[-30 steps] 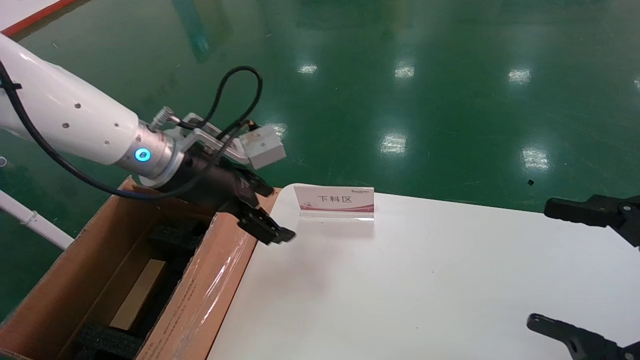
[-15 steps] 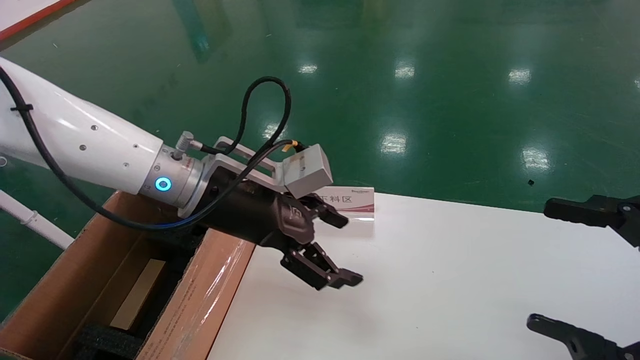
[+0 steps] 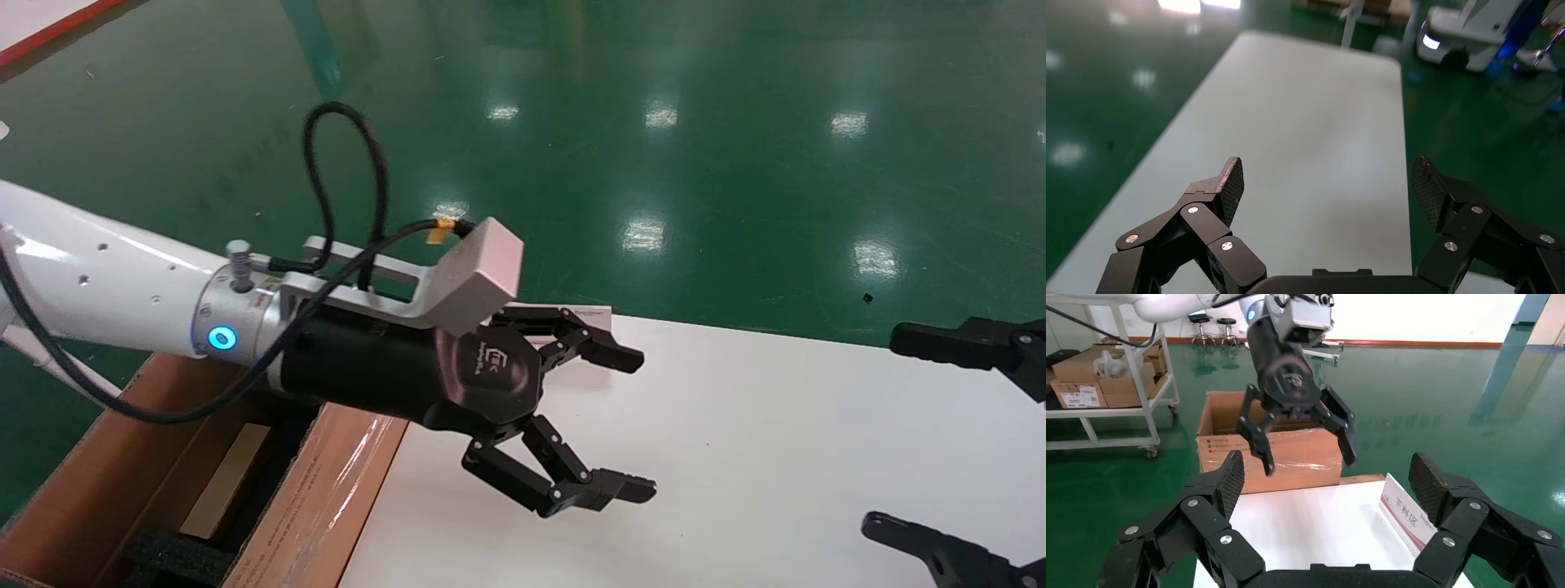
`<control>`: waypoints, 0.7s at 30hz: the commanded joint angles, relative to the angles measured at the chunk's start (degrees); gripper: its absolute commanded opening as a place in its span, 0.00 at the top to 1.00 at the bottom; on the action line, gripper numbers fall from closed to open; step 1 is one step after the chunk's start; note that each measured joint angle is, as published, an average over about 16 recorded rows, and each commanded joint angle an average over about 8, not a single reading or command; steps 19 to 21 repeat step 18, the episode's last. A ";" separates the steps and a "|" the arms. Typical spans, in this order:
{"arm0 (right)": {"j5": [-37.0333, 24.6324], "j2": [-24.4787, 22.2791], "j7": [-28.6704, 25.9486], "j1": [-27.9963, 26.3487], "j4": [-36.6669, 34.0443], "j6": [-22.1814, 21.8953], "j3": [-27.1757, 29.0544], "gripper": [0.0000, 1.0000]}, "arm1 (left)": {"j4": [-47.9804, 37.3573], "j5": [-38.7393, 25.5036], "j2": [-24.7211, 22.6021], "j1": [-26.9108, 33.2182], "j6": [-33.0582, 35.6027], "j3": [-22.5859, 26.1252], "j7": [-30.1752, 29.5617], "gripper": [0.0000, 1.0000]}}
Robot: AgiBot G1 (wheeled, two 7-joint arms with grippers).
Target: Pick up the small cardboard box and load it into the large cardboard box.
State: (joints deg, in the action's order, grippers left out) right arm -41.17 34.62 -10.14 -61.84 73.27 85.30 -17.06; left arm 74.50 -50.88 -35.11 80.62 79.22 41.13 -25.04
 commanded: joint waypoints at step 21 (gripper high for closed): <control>-0.26 0.15 -0.23 0.10 0.11 0.15 0.38 0.00 | -0.96 9.03 0.08 -19.03 6.48 -25.08 14.32 0.00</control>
